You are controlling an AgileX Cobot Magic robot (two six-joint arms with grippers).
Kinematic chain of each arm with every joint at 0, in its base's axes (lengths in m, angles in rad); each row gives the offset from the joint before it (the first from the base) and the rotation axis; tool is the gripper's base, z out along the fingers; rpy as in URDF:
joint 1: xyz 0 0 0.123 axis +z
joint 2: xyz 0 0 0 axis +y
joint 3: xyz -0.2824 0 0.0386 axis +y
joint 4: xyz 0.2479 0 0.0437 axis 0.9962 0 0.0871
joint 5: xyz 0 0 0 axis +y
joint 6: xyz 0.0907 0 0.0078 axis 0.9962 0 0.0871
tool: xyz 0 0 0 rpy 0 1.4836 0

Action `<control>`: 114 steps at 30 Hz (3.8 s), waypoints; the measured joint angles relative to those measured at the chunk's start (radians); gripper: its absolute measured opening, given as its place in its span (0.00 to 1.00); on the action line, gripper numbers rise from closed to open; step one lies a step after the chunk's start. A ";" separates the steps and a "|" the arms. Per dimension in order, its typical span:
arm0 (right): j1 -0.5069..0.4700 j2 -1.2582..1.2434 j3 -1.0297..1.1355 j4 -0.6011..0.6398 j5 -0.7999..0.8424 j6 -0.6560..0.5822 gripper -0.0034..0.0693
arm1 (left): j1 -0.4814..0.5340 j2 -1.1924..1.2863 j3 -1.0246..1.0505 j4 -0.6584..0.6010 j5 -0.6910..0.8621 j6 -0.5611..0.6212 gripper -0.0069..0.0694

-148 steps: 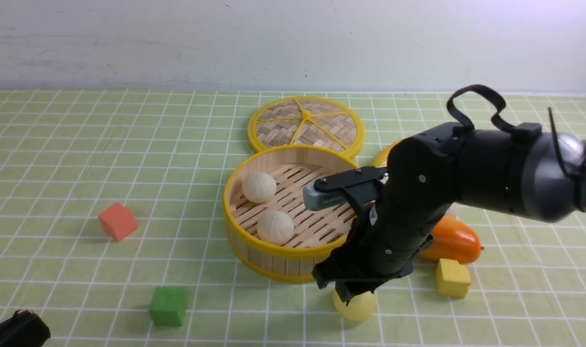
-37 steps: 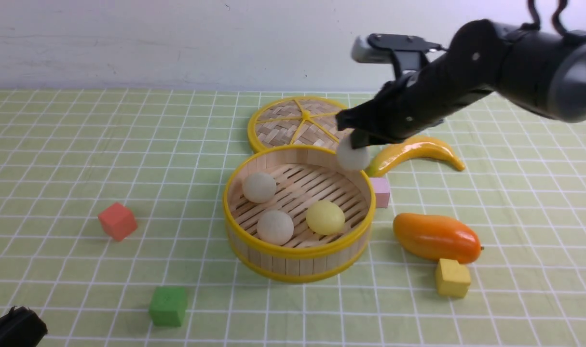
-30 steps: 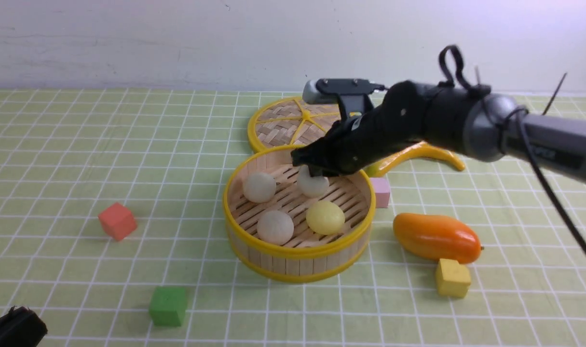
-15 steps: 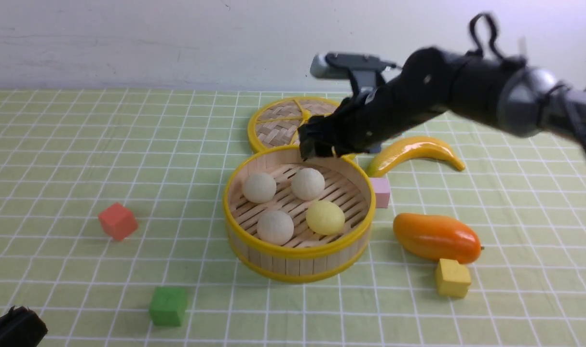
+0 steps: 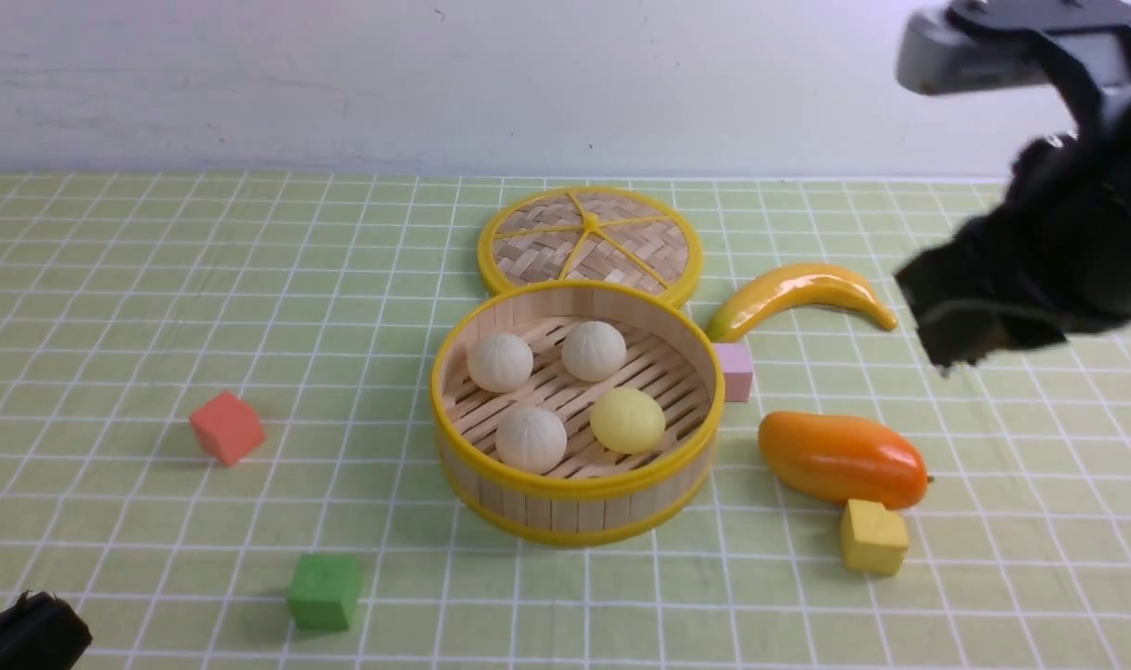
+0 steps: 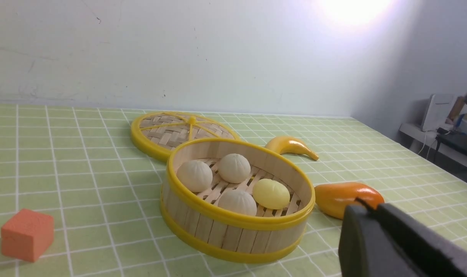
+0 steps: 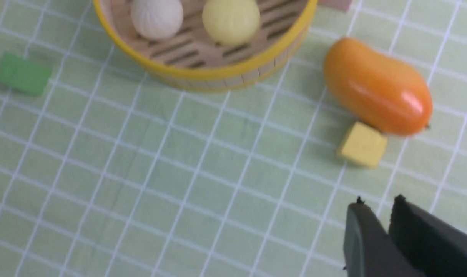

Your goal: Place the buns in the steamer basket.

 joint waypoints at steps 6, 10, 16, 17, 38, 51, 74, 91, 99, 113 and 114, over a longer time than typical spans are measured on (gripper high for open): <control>0.000 -0.186 0.091 0.012 0.064 0.000 0.07 | 0.000 0.000 0.000 0.000 0.000 0.000 0.13; 0.000 -0.250 0.095 0.015 0.067 -0.007 0.06 | 0.000 0.000 0.000 0.000 0.000 0.000 0.13; -0.105 -0.440 0.307 0.059 -0.098 -0.158 0.02 | 0.000 -0.002 0.000 0.000 0.001 0.000 0.14; -0.156 -0.510 0.392 0.078 -0.162 -0.185 0.02 | 0.000 -0.002 0.000 0.000 0.001 0.000 0.14; -0.428 -1.304 1.376 0.239 -0.770 -0.319 0.02 | 0.000 -0.004 0.000 0.000 0.017 0.000 0.17; -0.428 -1.304 1.377 0.240 -0.771 -0.314 0.03 | 0.000 -0.004 0.000 0.000 0.017 0.000 0.17; -0.428 -1.304 1.377 0.240 -0.771 -0.314 0.05 | 0.342 -0.064 0.201 0.351 0.038 -0.345 0.07; -0.428 -1.304 1.377 0.240 -0.771 -0.314 0.08 | 0.342 -0.064 0.213 0.457 0.188 -0.633 0.07; -0.428 -1.304 1.377 0.240 -0.771 -0.314 0.09 | 0.342 -0.064 0.213 0.457 0.188 -0.633 0.07; -0.428 -1.304 1.377 0.240 -0.771 -0.314 0.12 | 0.342 -0.064 0.213 0.458 0.188 -0.633 0.07; -0.428 -1.304 1.377 0.240 -0.771 -0.314 0.12 | 0.342 -0.064 0.213 0.458 0.188 -0.633 0.07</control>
